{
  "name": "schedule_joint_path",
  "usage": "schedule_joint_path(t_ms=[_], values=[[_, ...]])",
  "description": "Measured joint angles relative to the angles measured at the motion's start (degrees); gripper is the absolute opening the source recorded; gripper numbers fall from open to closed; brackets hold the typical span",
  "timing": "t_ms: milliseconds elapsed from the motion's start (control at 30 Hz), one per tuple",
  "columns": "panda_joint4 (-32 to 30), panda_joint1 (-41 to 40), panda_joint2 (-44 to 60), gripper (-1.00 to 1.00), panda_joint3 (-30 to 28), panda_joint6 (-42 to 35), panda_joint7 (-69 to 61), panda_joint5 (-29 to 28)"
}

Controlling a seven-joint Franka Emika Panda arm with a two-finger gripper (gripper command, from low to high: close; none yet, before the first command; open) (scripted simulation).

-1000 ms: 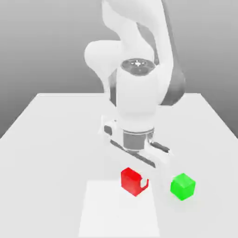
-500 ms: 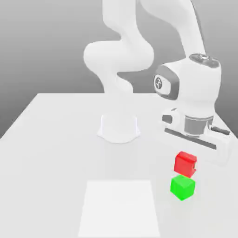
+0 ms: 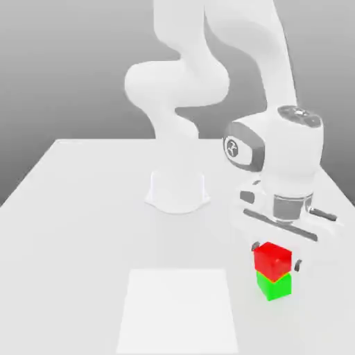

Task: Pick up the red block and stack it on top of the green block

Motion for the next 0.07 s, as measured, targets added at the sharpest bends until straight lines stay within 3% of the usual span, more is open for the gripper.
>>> schedule_joint_path(t_ms=[67], values=[[0.02, 0.10, -2.11, 1.00, 0.49, -1.85, -1.74, 2.43]])
